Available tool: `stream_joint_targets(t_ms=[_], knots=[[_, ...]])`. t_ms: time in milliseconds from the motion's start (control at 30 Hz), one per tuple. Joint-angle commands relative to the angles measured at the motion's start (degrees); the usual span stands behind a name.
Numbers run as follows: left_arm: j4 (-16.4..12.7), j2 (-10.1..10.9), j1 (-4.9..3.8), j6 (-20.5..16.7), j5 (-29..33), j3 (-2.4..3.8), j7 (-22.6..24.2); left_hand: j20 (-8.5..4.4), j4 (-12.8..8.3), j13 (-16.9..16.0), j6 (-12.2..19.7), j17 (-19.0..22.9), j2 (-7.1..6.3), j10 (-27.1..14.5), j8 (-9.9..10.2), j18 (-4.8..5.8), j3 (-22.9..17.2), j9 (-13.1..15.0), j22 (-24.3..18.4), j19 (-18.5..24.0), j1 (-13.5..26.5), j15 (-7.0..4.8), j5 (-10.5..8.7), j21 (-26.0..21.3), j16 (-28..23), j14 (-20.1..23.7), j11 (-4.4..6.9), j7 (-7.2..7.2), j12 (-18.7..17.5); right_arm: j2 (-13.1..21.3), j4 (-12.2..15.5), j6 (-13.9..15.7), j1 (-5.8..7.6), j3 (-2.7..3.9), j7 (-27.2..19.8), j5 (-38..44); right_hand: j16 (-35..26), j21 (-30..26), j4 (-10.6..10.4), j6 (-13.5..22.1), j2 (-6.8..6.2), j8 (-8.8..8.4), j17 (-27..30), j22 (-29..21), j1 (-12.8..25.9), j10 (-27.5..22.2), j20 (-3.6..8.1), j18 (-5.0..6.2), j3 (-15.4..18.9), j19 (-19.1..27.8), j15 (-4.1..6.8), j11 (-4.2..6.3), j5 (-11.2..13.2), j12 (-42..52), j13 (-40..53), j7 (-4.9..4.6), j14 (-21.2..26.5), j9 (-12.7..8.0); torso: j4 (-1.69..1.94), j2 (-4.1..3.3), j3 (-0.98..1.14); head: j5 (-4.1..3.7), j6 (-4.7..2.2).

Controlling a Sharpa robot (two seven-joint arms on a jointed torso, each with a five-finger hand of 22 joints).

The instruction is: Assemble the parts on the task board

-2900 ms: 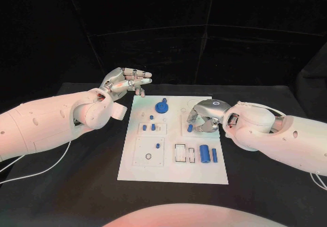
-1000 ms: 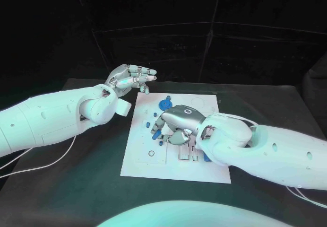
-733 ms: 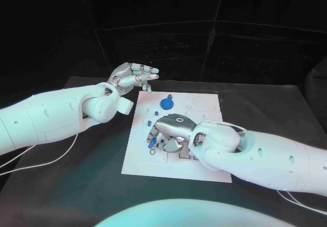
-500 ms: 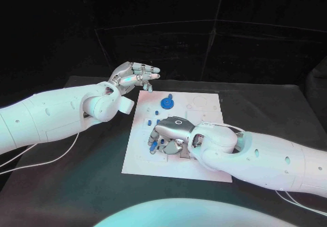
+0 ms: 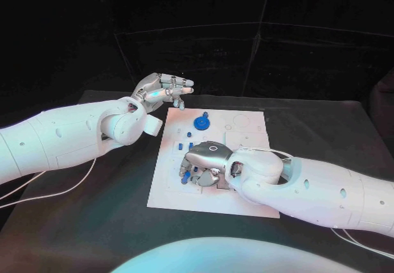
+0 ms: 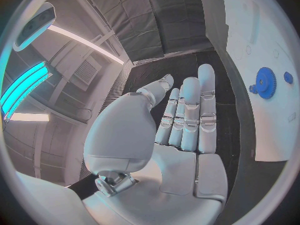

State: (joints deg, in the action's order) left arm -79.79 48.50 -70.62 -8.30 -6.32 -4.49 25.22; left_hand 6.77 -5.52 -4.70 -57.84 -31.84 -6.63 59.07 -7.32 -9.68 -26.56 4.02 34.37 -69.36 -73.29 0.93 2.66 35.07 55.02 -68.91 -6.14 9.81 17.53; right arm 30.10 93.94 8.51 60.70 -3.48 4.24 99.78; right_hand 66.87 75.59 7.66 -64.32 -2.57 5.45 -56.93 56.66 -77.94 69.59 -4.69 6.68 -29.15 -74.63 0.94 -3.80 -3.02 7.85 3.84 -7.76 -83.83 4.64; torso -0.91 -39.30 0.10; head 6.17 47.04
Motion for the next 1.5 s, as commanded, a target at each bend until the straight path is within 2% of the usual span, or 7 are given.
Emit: stream_joint_targets(t_ms=[33, 400, 600, 767, 1000, 1200, 1500], knots=[[-0.1, -0.1, -0.10, 0.8, 0.1, 0.02, 0.2, -0.14, 0.0, 0.1, -0.1, 0.1, 0.30, -0.2, -0.3, -0.76, 0.4, -0.1, -0.1, 0.4, -0.3, 0.15, 0.30, -0.3, -0.2, 0.4, 0.04, 0.14, 0.2, -0.3, -0.3, -0.8, 0.02, 0.01, 1.2, 2.1, 0.2, 0.1, 0.0, 0.1, 0.24, -0.04, 0.0, -0.1, 0.6, 0.1, -0.38, -0.39, -0.4, -0.1, -0.05, -0.22, -0.4, -0.1, 0.0, -0.44, -1.1, 0.0, 0.05, -0.02, 0.00, -0.05, 0.05], [-0.2, 0.1, -0.10, 0.8, 0.1, 0.02, 0.2, -0.14, 0.0, 0.1, -0.1, 0.1, 0.30, -0.2, -0.3, -0.76, 0.4, -0.1, -0.1, 0.4, -0.3, 0.15, 0.30, -0.3, -0.2, 0.4, 0.04, 0.14, 0.2, -1.2, -1.1, -1.7, -0.29, -0.03, 2.2, 4.2, 0.2, 0.1, 0.0, 0.1, 0.20, -0.06, 0.0, 0.0, 0.6, 0.1, -0.40, -0.40, -0.5, -0.1, -0.06, -0.23, -0.4, -0.2, 0.1, -0.45, -1.1, 0.0, 0.03, -0.02, -0.03, 0.04, 0.21], [-0.2, 0.1, -0.10, 0.9, 0.1, 0.02, 0.1, -0.14, 0.0, 0.1, -0.1, 0.1, 0.30, -0.2, -0.3, -0.76, 0.4, -0.1, -0.1, 0.4, -0.3, 0.15, 0.30, -0.3, -0.2, 0.4, 0.04, 0.14, 0.2, -1.5, -1.2, -2.4, -0.35, -0.67, 2.5, 5.0, 0.2, 0.1, 0.0, 0.1, 0.12, -0.08, 0.0, 0.0, 0.6, 0.1, -0.41, -0.39, -0.5, -0.1, -0.07, -0.23, -0.5, -0.2, 0.1, -0.45, -1.1, 0.0, 0.01, 0.01, -0.03, 0.05, 0.32], [-0.2, 0.0, -0.10, 0.9, 0.1, 0.02, 0.1, -0.14, 0.0, 0.1, -0.1, 0.1, 0.30, -0.2, -0.3, -0.76, 0.4, -0.1, -0.1, 0.4, -0.3, 0.15, 0.30, -0.3, -0.2, 0.4, 0.04, 0.14, 0.2, -1.7, -1.2, -2.4, -0.36, -0.88, 2.6, 5.6, 0.2, 0.1, 0.1, 0.1, 0.03, -0.10, 0.1, -0.1, 0.7, 0.1, -0.43, -0.39, -0.5, -0.1, -0.08, -0.25, -0.5, -0.3, 0.1, -0.46, -1.1, 0.0, 0.04, 0.00, -0.01, 0.05, 0.34], [-0.2, 0.0, -0.10, 1.1, 0.1, 0.02, -0.1, -0.12, 0.0, 0.1, -0.1, 0.2, 0.38, -0.3, -0.3, -0.76, 0.6, -0.1, -0.2, 0.5, -0.4, 0.16, 0.30, -0.5, -0.2, 0.5, 0.03, 0.14, 0.4, -2.1, -1.2, -1.4, -0.37, -0.98, 2.1, 6.1, -0.5, -0.5, -0.2, 1.8, -1.45, -1.25, 1.3, -1.5, 2.4, -1.8, -0.85, -0.14, -0.3, 0.9, -0.64, -0.93, -0.8, -1.9, -0.2, -0.99, -0.7, -0.4, 0.01, 0.01, -0.04, 0.06, 0.33], [-0.2, 0.0, -0.10, 1.3, 0.1, 0.02, -0.3, -0.12, 0.0, 0.1, -0.1, 0.2, 0.38, -0.3, -0.3, -0.76, 0.6, -0.1, -0.2, 0.5, -0.4, 0.16, 0.30, -0.5, -0.2, 0.5, 0.03, 0.14, 0.4, -2.5, -1.3, -0.8, -0.39, -1.01, 2.1, 6.2, -1.3, -1.1, -0.7, 3.5, -2.77, -1.91, 2.4, -2.6, 3.9, -3.9, -1.28, 0.06, 0.4, 1.6, -1.03, -1.39, -1.1, -2.8, -0.3, -1.07, -0.3, -0.7, 0.01, 0.01, -0.03, 0.03, 0.26], [-0.1, 0.1, -0.10, 1.4, 0.1, 0.02, -0.7, -0.11, 0.0, 0.1, 0.0, 0.3, 0.35, -0.4, -0.3, -0.76, 0.7, -0.1, -0.2, 0.5, -0.3, 0.18, 0.29, -0.5, -0.2, 0.5, 0.00, 0.15, 0.4, -2.2, -1.3, 1.0, -0.40, -1.03, 1.6, 5.7, -1.9, -1.5, -0.9, 4.9, -3.50, -1.89, 3.2, -3.3, 4.5, -6.2, -1.67, 0.19, 0.9, 2.0, -1.41, -1.90, -1.3, -3.5, -0.3, -1.36, -0.1, -0.8, 0.03, 0.03, -0.04, 0.04, 0.28]])
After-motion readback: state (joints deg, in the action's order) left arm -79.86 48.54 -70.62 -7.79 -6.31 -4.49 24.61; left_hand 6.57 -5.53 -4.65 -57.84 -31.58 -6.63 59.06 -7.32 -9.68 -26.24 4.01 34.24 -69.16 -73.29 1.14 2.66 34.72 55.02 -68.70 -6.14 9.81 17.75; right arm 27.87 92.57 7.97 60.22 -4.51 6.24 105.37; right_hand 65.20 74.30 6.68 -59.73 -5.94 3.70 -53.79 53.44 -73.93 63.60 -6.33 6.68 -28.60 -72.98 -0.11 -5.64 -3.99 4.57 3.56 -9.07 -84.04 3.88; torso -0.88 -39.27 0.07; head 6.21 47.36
